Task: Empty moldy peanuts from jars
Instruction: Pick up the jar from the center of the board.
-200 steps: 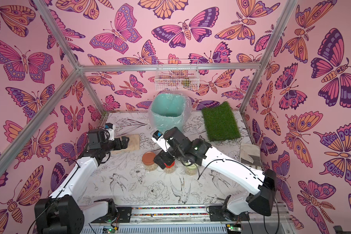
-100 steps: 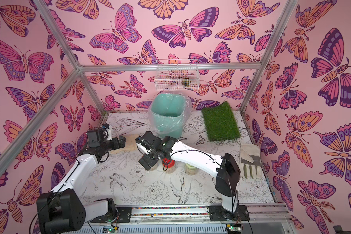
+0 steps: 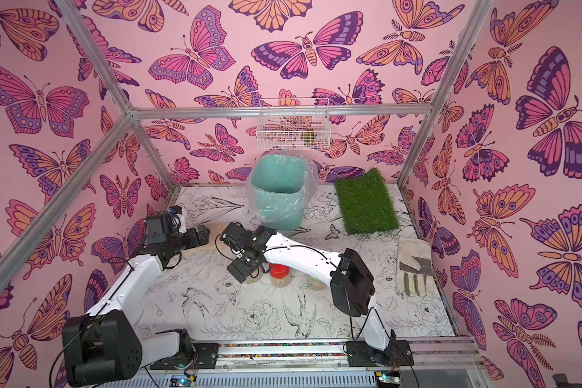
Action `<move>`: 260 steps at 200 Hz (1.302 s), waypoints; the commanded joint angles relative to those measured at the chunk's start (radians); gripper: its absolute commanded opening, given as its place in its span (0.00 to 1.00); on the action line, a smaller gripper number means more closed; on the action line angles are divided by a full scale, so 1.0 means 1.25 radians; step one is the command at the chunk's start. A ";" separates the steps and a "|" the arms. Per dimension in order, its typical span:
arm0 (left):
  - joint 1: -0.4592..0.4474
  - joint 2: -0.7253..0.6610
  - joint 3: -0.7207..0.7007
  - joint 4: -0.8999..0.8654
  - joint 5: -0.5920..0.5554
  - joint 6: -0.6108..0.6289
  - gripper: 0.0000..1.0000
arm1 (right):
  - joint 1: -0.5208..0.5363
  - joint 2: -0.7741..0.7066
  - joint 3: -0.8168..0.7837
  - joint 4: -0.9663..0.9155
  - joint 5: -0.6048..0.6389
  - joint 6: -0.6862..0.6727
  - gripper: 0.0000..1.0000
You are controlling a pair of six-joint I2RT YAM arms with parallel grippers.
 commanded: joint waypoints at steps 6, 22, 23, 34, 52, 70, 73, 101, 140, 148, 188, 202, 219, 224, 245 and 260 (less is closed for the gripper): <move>0.006 0.003 0.008 -0.002 0.017 -0.002 1.00 | 0.005 0.035 0.045 -0.039 0.012 0.026 1.00; 0.006 0.003 0.007 -0.001 0.017 -0.001 1.00 | 0.005 0.053 0.063 -0.054 0.018 0.032 0.98; 0.006 0.003 0.007 -0.001 0.018 -0.002 1.00 | 0.005 0.055 0.064 -0.055 0.018 0.032 0.97; 0.006 0.003 0.007 -0.001 0.019 -0.002 1.00 | 0.005 0.065 0.074 -0.064 0.019 0.032 0.95; 0.006 0.003 0.006 0.000 0.023 -0.003 1.00 | 0.005 0.074 0.078 -0.070 0.022 0.035 0.93; 0.006 0.017 0.005 0.003 0.030 -0.005 1.00 | 0.005 0.078 0.079 -0.068 0.038 0.042 0.95; 0.006 0.029 0.005 0.003 0.031 -0.004 1.00 | 0.005 0.079 0.078 -0.067 0.040 0.043 0.95; 0.006 0.031 0.003 0.003 0.037 -0.005 1.00 | 0.005 0.087 0.086 -0.057 0.055 0.046 0.98; 0.005 0.032 0.002 0.004 0.038 -0.004 1.00 | 0.004 0.106 0.106 -0.057 0.058 0.049 0.94; 0.005 0.032 0.002 0.004 0.040 -0.004 1.00 | 0.004 0.109 0.107 -0.056 0.059 0.049 0.94; 0.005 0.038 0.003 0.004 0.046 -0.005 1.00 | 0.004 0.112 0.105 -0.047 0.061 0.049 0.96; 0.005 0.040 0.003 0.004 0.048 -0.004 1.00 | 0.004 0.110 0.104 -0.043 0.062 0.050 0.94; 0.005 0.041 0.003 0.005 0.049 -0.003 1.00 | 0.004 0.106 0.100 -0.039 0.062 0.049 0.87; 0.006 0.042 0.003 0.004 0.051 -0.003 1.00 | 0.004 0.104 0.098 -0.037 0.063 0.049 0.85; 0.005 0.039 0.002 0.004 0.053 0.000 1.00 | 0.003 0.085 0.078 -0.013 0.062 0.051 0.71; 0.006 0.034 0.001 0.004 0.060 0.004 1.00 | 0.001 0.064 0.058 0.009 0.059 0.050 0.58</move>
